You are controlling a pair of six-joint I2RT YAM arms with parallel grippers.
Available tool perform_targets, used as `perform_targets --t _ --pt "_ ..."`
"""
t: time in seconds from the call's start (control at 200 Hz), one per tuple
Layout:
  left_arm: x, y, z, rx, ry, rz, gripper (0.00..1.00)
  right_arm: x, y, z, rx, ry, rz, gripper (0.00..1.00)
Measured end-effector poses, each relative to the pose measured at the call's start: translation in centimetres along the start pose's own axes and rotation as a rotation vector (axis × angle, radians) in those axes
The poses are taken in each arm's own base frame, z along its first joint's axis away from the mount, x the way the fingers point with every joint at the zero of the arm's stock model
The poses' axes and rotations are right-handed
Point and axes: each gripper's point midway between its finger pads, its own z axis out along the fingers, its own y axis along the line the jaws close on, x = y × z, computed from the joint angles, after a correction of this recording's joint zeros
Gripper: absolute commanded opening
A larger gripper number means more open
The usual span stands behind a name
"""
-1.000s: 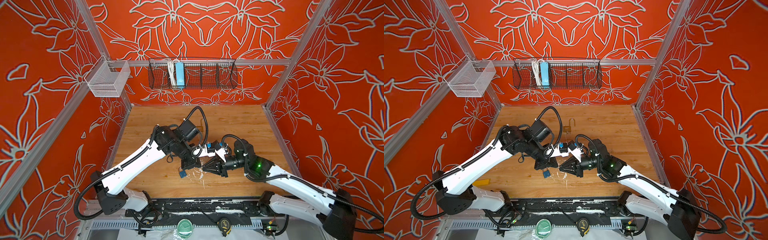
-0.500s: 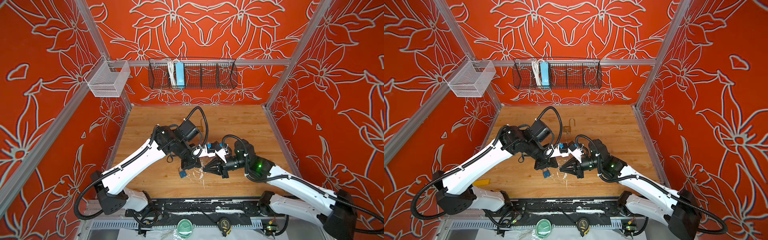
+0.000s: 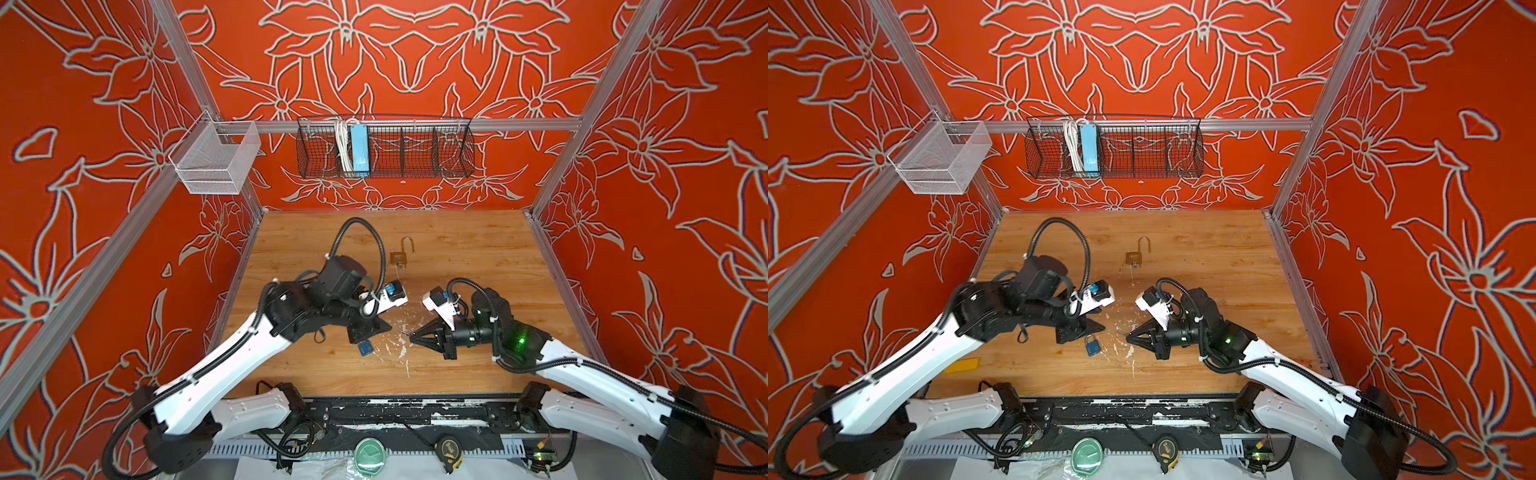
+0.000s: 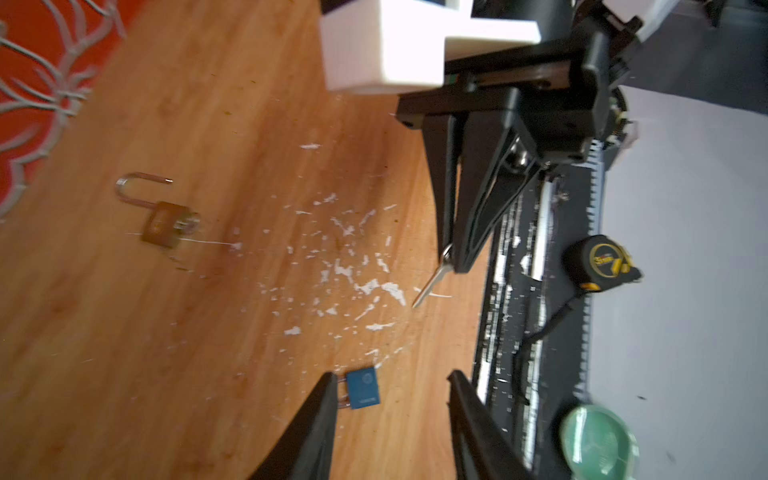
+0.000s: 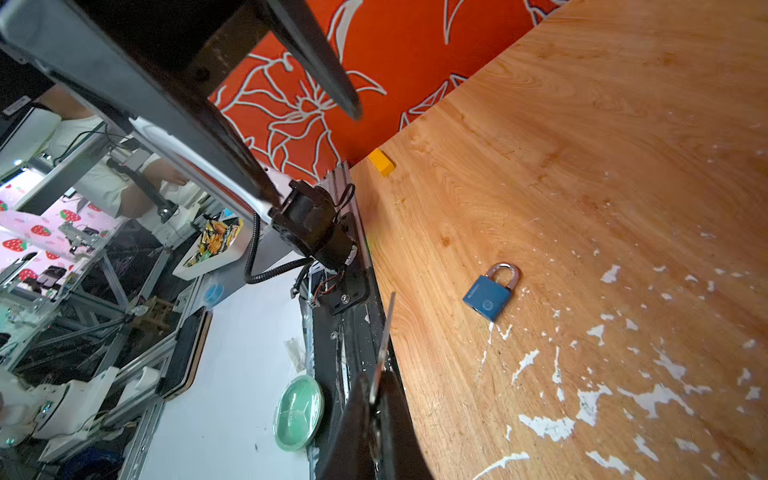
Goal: Unlock with the key
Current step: 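Open the left gripper off the key and move it over the blue padlock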
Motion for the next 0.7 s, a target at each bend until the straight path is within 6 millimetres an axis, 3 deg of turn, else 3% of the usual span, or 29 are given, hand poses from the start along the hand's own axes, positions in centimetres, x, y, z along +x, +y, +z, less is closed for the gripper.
perform_targets --t 0.07,0.14,0.2,0.345,0.45,0.555,0.61,0.701 --pt "0.5 1.2 -1.1 -0.106 -0.075 -0.075 0.58 -0.1 -1.1 -0.4 0.056 -0.029 0.015 0.00" --pt "1.0 2.8 -1.8 -0.213 -0.140 -0.227 0.70 -0.1 -2.5 -0.8 0.124 -0.070 0.038 0.00" --pt "1.7 4.5 -2.0 -0.285 -0.164 -0.404 0.70 0.0 -3.8 -1.4 0.191 -0.120 0.065 0.00" --pt "5.5 7.2 1.1 -0.400 -0.070 -0.862 0.69 2.4 -7.5 -3.3 0.350 -0.266 0.169 0.00" --pt "11.4 6.5 5.6 -0.451 0.096 -1.171 0.66 4.6 -9.3 -4.8 0.431 -0.334 0.218 0.00" --pt "17.6 4.4 7.6 -0.542 0.259 -1.390 0.66 3.7 -9.1 -6.2 0.450 -0.420 0.206 0.00" --pt "19.0 3.6 7.8 -0.575 0.297 -1.469 0.66 2.9 -8.7 -6.8 0.442 -0.463 0.195 0.00" --pt "19.5 3.2 8.1 -0.618 0.309 -1.566 0.66 2.0 -7.9 -7.4 0.415 -0.513 0.185 0.00"
